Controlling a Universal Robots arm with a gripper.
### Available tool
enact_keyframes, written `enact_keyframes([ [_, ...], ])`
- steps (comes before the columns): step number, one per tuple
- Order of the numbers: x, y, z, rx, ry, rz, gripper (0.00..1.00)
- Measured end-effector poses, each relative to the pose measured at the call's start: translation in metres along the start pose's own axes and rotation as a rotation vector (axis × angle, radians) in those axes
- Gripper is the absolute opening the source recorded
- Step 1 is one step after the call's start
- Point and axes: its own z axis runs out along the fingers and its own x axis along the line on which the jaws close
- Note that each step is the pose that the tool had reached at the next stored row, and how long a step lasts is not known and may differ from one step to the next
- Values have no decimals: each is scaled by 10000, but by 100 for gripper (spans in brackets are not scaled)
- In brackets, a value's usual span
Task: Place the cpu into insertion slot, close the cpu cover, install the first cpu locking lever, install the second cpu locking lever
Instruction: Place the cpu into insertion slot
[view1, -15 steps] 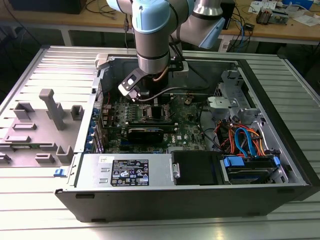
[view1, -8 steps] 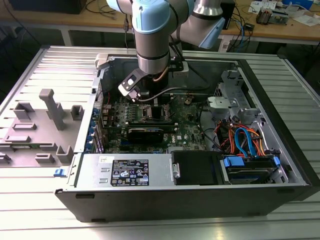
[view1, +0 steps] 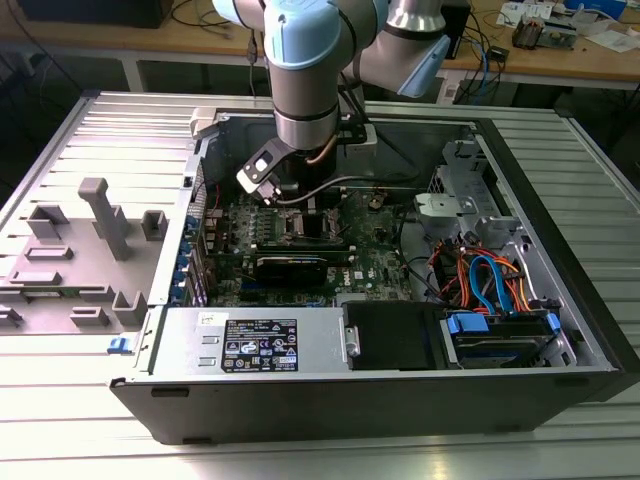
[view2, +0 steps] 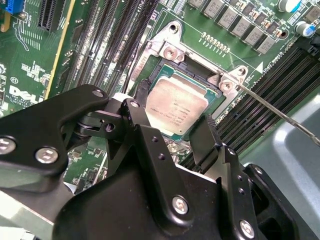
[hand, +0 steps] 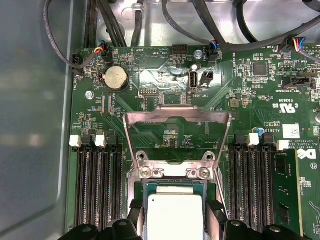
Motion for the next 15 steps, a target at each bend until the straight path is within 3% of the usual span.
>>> enact_keyframes([
  [10, 4, 0, -2, 1, -5, 1, 61],
  [15, 8, 9, -105, 46, -5, 2, 61],
])
